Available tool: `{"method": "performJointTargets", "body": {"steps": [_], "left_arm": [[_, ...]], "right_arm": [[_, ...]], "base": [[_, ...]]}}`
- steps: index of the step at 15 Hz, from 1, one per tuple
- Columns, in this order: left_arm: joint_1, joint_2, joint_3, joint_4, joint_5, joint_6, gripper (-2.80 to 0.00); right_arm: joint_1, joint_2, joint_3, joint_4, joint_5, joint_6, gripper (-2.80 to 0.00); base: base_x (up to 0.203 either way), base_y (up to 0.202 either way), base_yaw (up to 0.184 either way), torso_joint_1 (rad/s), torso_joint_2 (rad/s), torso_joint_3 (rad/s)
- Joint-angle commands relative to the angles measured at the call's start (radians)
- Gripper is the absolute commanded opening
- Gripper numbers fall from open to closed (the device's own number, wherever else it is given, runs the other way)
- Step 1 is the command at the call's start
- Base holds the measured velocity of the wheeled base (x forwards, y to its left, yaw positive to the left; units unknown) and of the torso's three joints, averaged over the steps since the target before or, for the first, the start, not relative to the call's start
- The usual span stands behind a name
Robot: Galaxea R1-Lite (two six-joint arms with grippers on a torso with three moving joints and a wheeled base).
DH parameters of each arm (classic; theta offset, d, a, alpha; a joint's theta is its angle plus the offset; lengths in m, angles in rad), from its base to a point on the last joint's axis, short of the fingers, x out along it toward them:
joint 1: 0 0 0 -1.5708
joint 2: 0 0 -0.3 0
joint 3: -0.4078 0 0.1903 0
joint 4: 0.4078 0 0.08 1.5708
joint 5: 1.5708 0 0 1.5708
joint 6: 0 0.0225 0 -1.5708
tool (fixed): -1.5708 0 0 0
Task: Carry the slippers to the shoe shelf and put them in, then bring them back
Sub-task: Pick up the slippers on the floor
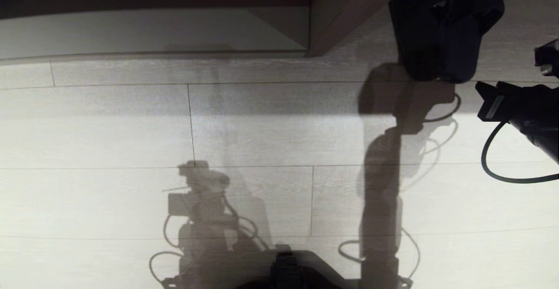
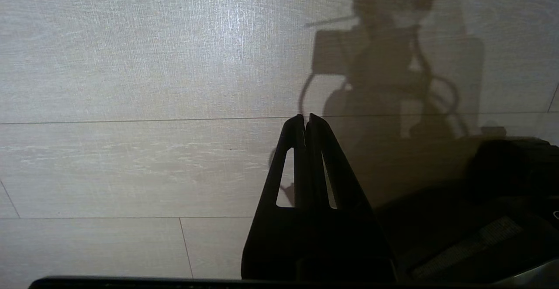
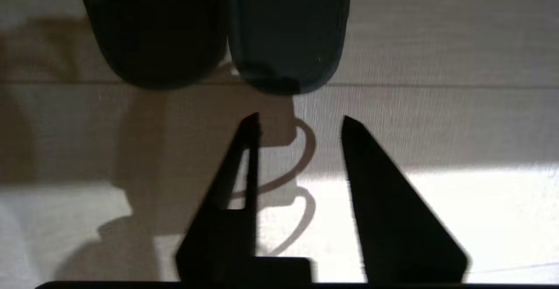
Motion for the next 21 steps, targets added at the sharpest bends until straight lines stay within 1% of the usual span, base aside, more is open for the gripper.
{"method": "performJointTargets", "body": {"steps": [1,5,10,11,13,16,21], "left_arm": [[0.0,0.0,0.0,0.0,0.0,0.0,-2.8],[0.0,0.0,0.0,0.0,0.0,0.0,-2.8],[0.0,0.0,0.0,0.0,0.0,0.0,-2.8],[0.0,0.0,0.0,0.0,0.0,0.0,-2.8],[0.0,0.0,0.0,0.0,0.0,0.0,-2.8],[0.0,0.0,0.0,0.0,0.0,0.0,-2.8],[0.0,0.0,0.0,0.0,0.0,0.0,-2.8]], "right_arm": [[0.003,-0.004,-0.016,-0.005,-0.001,0.0,0.0],[0.003,0.011,-0.064,-0.005,-0.002,-0.003,0.0],[0.006,0.097,-0.132,-0.017,-0.024,0.008,0.0],[0.011,0.117,-0.15,-0.023,-0.025,0.016,0.0],[0.03,0.161,-0.195,-0.062,-0.04,0.055,0.0],[0.051,0.177,-0.249,-0.111,-0.062,0.109,0.0],[0.086,0.238,-0.312,-0.166,-0.077,0.114,0.0]], "base": [[0.0,0.0,0.0,0.0,0.0,0.0],[0.0,0.0,0.0,0.0,0.0,0.0],[0.0,0.0,0.0,0.0,0.0,0.0],[0.0,0.0,0.0,0.0,0.0,0.0],[0.0,0.0,0.0,0.0,0.0,0.0],[0.0,0.0,0.0,0.0,0.0,0.0],[0.0,0.0,0.0,0.0,0.0,0.0]]}}
